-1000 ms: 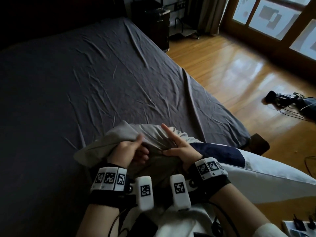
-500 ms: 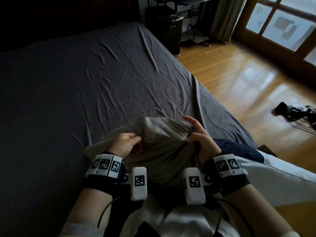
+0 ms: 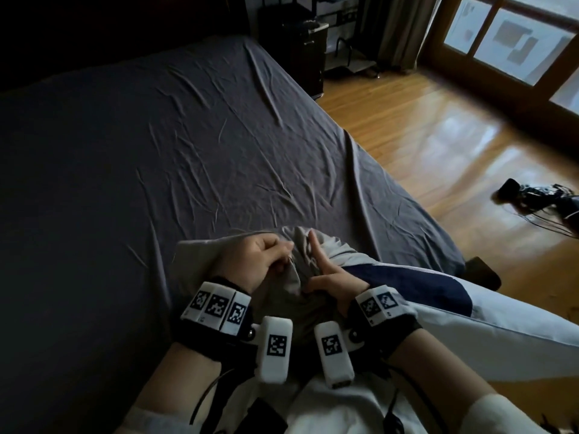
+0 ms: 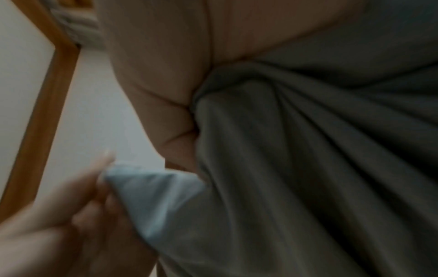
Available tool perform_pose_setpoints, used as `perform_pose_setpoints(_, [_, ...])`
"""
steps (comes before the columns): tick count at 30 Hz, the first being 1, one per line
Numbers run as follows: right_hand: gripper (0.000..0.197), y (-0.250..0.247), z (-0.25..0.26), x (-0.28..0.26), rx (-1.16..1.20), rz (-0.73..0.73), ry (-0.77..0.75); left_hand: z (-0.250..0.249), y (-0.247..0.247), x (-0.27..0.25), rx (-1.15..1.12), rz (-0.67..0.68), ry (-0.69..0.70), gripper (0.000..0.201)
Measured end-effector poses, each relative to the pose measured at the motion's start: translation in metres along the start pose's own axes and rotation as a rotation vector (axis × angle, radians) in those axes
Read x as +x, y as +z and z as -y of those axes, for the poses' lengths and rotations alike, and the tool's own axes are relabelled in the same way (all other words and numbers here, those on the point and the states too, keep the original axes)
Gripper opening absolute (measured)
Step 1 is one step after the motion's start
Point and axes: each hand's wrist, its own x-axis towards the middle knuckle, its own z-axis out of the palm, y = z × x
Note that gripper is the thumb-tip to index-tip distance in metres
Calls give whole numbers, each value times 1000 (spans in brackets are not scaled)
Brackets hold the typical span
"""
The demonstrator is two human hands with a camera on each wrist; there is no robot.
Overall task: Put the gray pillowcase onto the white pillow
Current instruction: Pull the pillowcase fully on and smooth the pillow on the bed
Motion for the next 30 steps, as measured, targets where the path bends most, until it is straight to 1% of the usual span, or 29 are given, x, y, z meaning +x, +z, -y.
perform_pose_setpoints(2, [100,6,-1,5,53,20,-3,-4,5,0,69,46,7,38])
perform_pose_setpoints(5, [92,-4,-1,7,115,-56,-36,1,2,-1,101,111,-58,35])
perform_pose_setpoints(7, [84,-13,-2,7,173,-83,-68,4,-8,-4,124,97,-72,32])
perform_pose_setpoints(9, [77,-15,-2,7,211,-115,-86,8,-20,-6,149,30,-70,25])
perform_pose_setpoints(12, [72,-17,0,11,277,-136,-105,26,-35,-5,259,-131,-160,15])
perform_pose_setpoints(14, [68,-15,3,14,330,-142,-104,41,-36,-1,426,-209,-212,24])
perform_pose_setpoints(15, [67,-14,4,16,333,-156,-98,47,-33,1,546,-234,-212,26])
perform_pose_setpoints(16, [68,-14,6,17,311,-172,-95,48,-29,2,656,-266,-193,24])
perform_pose_setpoints(17, [72,-13,7,18,259,-180,-86,49,-25,3,702,-297,-180,23])
perform_pose_setpoints(19, [87,-13,13,19,124,-192,-72,46,-23,7,642,-324,-172,24])
perform_pose_setpoints(21, [97,-18,18,23,78,-246,-60,40,-24,8,571,-338,-168,22])
perform_pose_setpoints(24, [97,-24,24,32,128,-372,-76,34,-23,7,493,-384,-120,17])
perform_pose_setpoints(27, [92,-26,32,40,225,-444,-111,31,-22,3,453,-422,-62,13])
perform_pose_setpoints(29, [90,-26,36,44,258,-457,-124,30,-17,2,413,-385,-51,12])
perform_pose_setpoints(30, [89,-27,37,46,276,-458,-130,31,-11,2,403,-330,-59,11])
